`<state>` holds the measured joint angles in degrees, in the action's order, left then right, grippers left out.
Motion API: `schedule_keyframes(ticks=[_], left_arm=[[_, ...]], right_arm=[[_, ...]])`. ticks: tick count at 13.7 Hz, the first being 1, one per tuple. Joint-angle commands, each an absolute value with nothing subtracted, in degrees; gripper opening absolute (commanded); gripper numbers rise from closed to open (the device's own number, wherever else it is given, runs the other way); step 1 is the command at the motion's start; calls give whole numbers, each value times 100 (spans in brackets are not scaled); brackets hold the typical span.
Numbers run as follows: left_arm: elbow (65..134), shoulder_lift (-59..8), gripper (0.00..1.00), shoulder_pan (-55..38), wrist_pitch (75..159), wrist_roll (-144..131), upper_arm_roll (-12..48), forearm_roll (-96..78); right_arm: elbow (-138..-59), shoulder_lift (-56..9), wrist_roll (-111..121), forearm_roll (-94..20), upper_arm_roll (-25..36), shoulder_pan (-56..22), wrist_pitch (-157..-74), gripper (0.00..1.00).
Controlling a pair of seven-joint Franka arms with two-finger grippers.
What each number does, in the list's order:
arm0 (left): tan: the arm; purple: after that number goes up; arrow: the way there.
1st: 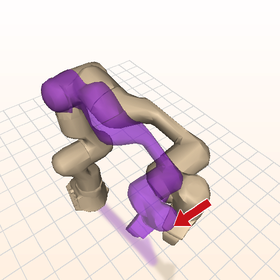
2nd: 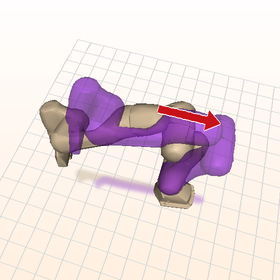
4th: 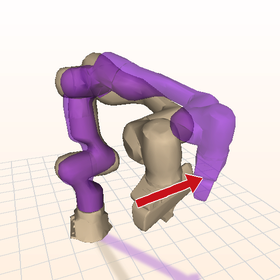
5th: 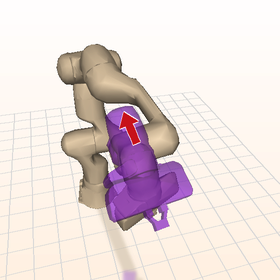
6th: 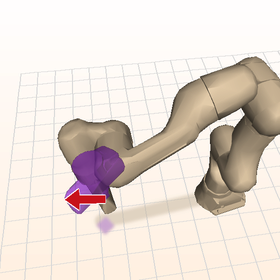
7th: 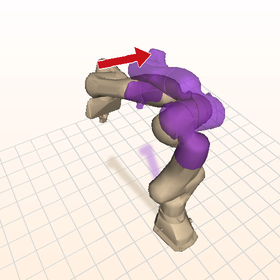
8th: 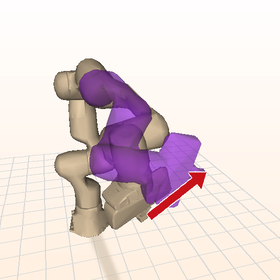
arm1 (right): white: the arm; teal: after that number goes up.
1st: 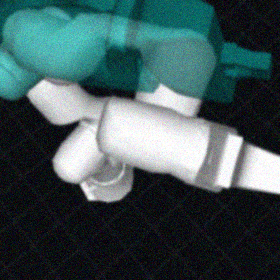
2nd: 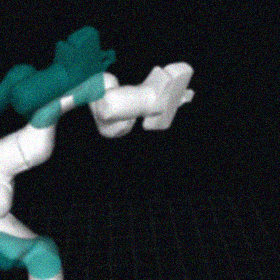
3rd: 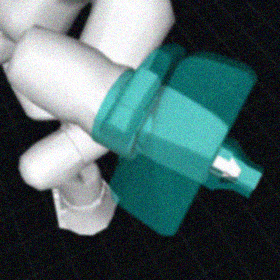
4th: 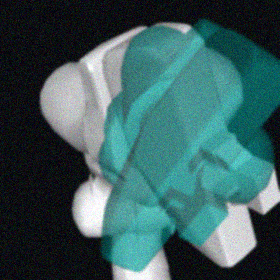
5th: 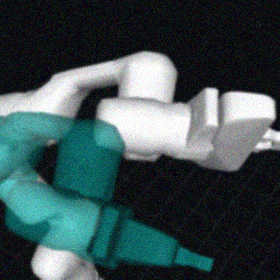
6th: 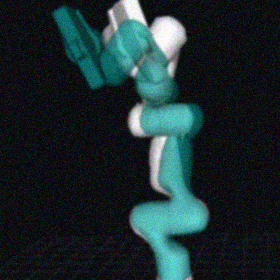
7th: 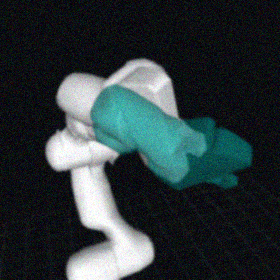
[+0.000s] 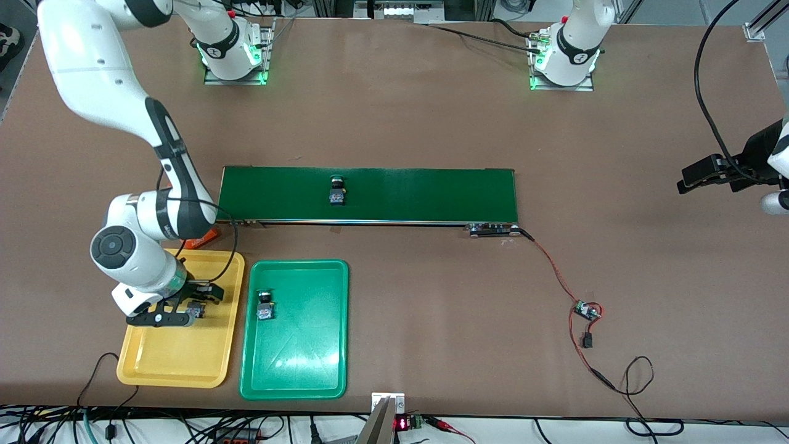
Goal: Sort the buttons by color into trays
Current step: 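Carry the button into the yellow tray and open the right gripper, then return the right gripper to the last button on the belt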
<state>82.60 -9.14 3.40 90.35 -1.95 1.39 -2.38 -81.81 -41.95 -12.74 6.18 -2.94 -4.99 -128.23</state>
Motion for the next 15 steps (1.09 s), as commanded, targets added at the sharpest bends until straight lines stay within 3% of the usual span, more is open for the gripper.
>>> schedule_keyframes(ticks=[1,11,15], left_arm=[[8341,-800,100,343,9009,-158,141,-141],[8341,-809,100,352,9026,-158,132,-123],[8341,-817,100,352,9035,-158,132,-132]], right_arm=[[-8541,-3649,-1713,55,-316,-720,-12191,100],[-10291,-2356,-2854,-44,-1282,-861,-12331,100],[-10967,-2040,-3479,0,-1696,-861,-12769,100]])
